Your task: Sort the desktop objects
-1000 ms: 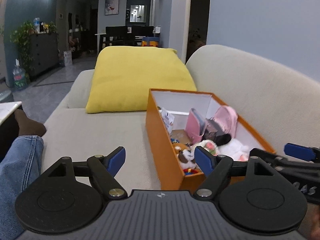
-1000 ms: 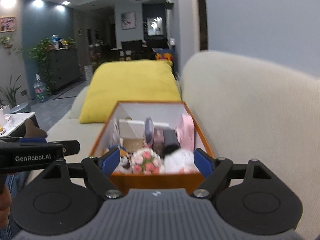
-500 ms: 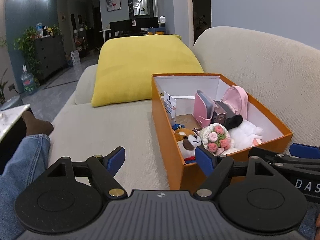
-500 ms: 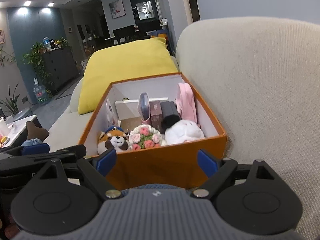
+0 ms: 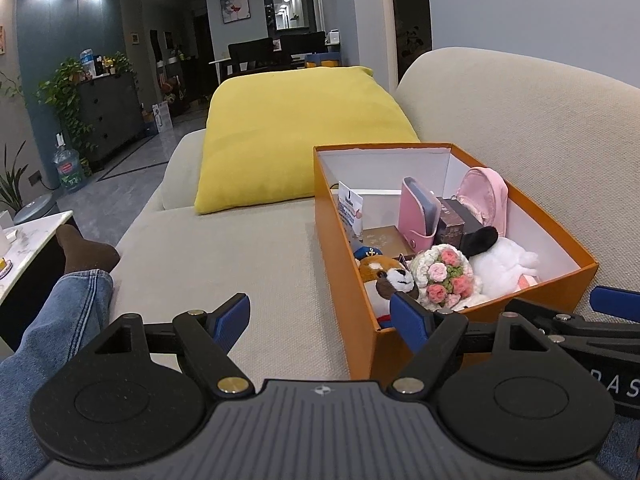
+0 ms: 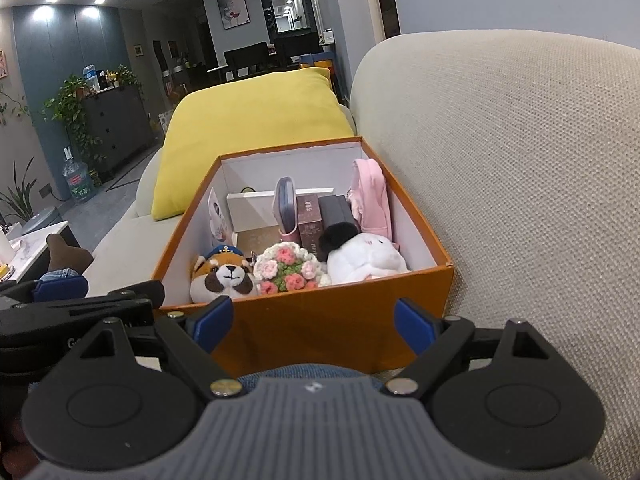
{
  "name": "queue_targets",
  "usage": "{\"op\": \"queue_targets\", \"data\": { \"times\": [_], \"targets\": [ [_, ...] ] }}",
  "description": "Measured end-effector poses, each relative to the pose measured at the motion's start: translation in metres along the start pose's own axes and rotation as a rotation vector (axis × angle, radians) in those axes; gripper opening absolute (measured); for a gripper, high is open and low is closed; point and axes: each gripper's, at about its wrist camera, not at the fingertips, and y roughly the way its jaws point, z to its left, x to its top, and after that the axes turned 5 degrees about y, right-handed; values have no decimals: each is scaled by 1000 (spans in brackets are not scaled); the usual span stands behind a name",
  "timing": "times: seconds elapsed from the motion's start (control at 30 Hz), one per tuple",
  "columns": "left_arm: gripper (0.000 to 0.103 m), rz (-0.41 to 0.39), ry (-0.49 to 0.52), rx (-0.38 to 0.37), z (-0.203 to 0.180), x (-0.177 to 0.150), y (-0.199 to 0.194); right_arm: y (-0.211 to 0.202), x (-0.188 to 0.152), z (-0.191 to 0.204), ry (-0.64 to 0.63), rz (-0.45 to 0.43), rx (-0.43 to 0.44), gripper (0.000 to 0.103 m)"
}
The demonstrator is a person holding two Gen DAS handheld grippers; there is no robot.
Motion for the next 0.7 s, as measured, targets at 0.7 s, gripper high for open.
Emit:
{"op": "queue_targets", "data": {
  "times": [0.7],
  "targets": [
    [91, 6, -6, -13, 3, 0, 1, 0, 2, -1, -5, 10, -9, 88]
  ]
}}
